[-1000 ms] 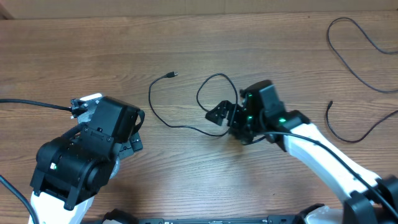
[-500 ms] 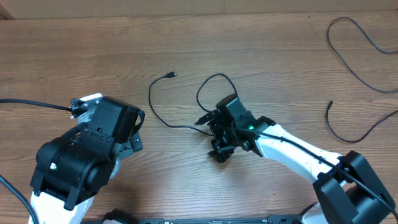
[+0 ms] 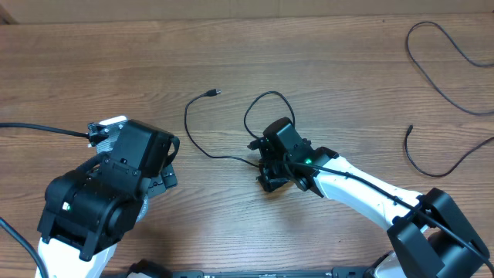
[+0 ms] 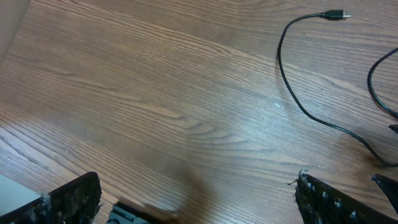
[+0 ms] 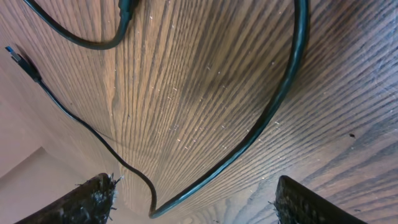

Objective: Untangle cables
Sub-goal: 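Drag the remaining cable up-right with the right gripper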

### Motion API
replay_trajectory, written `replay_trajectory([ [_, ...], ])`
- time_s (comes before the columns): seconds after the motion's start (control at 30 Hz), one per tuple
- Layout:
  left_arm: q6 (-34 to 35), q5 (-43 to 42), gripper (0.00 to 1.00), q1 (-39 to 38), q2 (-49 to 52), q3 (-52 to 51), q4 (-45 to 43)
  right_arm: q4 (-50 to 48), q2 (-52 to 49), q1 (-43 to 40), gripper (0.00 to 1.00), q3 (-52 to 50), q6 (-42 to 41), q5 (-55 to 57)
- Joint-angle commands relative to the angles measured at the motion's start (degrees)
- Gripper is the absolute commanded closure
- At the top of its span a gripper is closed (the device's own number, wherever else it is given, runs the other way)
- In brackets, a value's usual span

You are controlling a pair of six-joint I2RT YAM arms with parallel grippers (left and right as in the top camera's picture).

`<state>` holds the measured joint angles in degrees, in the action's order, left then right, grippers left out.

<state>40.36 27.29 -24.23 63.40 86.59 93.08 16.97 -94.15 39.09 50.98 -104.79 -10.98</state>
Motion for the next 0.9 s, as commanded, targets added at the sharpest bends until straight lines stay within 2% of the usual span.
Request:
replay_trajectory([
  [0.0,0.79,1.20,0.00,0.22,-0.02,0.11,-0.11,-0.35,-0.59,0.44,0.20,-0.02,-0.44,0.87],
  [0.2,0.79,1.20,0.00,0.22,-0.02,0.11,-0.09,-4.85,-5.44,0.72,0.28,-0.02,-0.11,-1.84],
  [0.23,0.79,1.20,0.00,0.22,-0.02,0.11,-0.11,-4.96,-5.99,0.87,0.36,-0.02,0.52,-2.64],
  [0.27,0.79,1.20,0.00,0.22,-0.02,0.11,-0.11,-5.01,-6.29,1.09,0.51,-0.02,3.76,-2.38],
  [0.37,0.81,1.20,0.00,0.22,-0.02,0.11,-0.11,-7.74,-6.14,0.68,0.82,0.04,17.03,-1.49],
  [0.47,0.81,1.20,0.01,0.22,-0.02,0.11,-0.11,-8.11,-5.01,-0.98,0.96,0.46,23.50,-1.51],
  [0.6,0.81,1.20,0.00,0.22,-0.02,0.11,-0.11,-6.49,-0.98,-6.16,0.96,2.01,37.64,-1.05],
  [0.7,0.81,1.20,0.00,0.22,-0.02,0.11,-0.11,-3.93,3.43,-11.58,0.96,5.31,51.95,-1.07],
  [0.77,0.79,1.20,0.01,0.22,0.00,0.11,-0.11,-0.61,6.08,-15.28,0.96,9.62,62.71,-1.05],
  [0.87,0.79,1.20,0.00,0.22,-0.02,0.11,-0.09,7.65,7.28,-20.26,0.96,18.53,73.44,0.48],
])
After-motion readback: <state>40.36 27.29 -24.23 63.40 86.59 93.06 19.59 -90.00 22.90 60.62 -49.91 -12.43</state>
